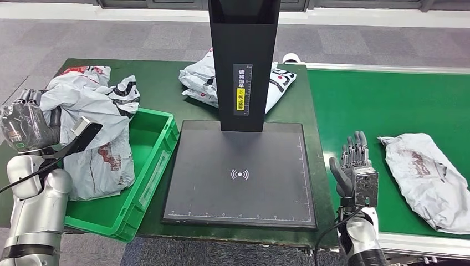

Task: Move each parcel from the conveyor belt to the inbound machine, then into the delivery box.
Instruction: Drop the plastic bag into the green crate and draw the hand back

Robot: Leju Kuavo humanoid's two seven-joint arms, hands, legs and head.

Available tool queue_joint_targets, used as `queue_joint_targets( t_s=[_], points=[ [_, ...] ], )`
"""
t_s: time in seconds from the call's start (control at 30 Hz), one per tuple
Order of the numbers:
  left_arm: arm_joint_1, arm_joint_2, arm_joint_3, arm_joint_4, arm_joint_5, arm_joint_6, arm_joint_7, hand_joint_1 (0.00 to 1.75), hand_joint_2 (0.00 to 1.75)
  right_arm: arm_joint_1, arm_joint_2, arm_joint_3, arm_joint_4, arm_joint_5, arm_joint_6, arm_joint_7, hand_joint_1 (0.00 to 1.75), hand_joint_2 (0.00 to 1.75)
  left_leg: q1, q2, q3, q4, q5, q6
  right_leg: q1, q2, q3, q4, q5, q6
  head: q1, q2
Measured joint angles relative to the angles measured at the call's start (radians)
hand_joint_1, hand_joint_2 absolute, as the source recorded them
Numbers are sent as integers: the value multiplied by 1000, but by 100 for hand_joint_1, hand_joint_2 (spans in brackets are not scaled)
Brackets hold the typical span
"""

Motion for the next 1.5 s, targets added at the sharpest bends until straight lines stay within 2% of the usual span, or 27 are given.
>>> queue_joint_targets(
  t_s=[0.1,0.17,0.23,0.33,0.4,0.43,0.53,0.57,0.67,0.77,0.93,1.17,1.3,1.5],
  points=[
    [15,17,-4,7,-6,-14,44,175,175,3,0,-6,-10,7,2,5,0,175,0,1,0,0,0,0,0,0,-1,0,0,0,0,0],
    [21,33,-22,22,-6,-67,77,175,175,6,0,-15,-16,10,6,7,0,175,0,0,0,0,0,0,0,0,-1,0,0,0,0,0],
    [24,52,-53,43,0,-175,91,175,175,7,1,-27,-18,14,14,5,0,175,0,0,0,0,0,0,0,0,-1,0,0,0,0,0],
    [30,84,-117,86,37,-388,74,175,175,4,1,-44,-18,21,31,-4,0,175,0,0,0,0,0,0,1,0,-1,0,0,0,0,0],
    [37,98,-151,114,57,-460,64,175,175,0,1,-51,-18,24,37,-7,0,175,0,1,0,0,0,0,1,1,-1,0,0,-1,0,0],
    [40,103,-163,124,62,-469,62,158,175,-1,1,-54,-18,25,38,-7,0,175,0,2,0,0,0,-1,1,1,-1,0,1,-1,0,0],
    [42,117,-185,143,65,-494,59,27,175,-4,1,-62,-18,27,42,-8,0,175,0,2,0,0,0,-1,1,1,-1,0,1,-1,0,0],
    [43,123,-194,149,56,-523,61,0,175,-5,1,-64,-18,28,45,-9,0,175,0,2,0,0,0,-1,1,1,-1,0,1,-1,0,0],
    [56,155,-237,167,39,-667,41,0,175,-18,2,-67,-12,37,58,-14,0,175,0,2,1,0,0,-1,1,1,-1,0,1,-1,0,0],
    [75,184,-277,189,82,-769,-24,0,175,-29,2,-71,-7,45,64,-17,0,175,0,3,1,0,0,-2,2,1,-1,0,1,-1,0,0],
    [44,216,-318,227,163,-817,-70,0,175,-26,4,-81,-8,53,69,-7,0,175,0,-1,1,0,1,-2,2,-1,0,0,1,-1,0,0],
    [-44,230,-327,268,397,-959,-223,0,175,1,12,-102,-36,74,86,19,0,175,1,-1,1,0,3,-4,2,-1,0,0,2,-3,0,0],
    [-81,220,-297,264,544,-993,-283,0,175,13,18,-115,-55,84,91,31,0,175,1,-1,1,0,3,-4,2,-1,0,0,2,-3,0,0],
    [-128,188,-204,253,674,-955,-281,0,175,25,26,-126,-78,90,104,41,0,175,1,0,1,0,3,-4,2,0,-1,0,2,-3,0,0]
  ],
)
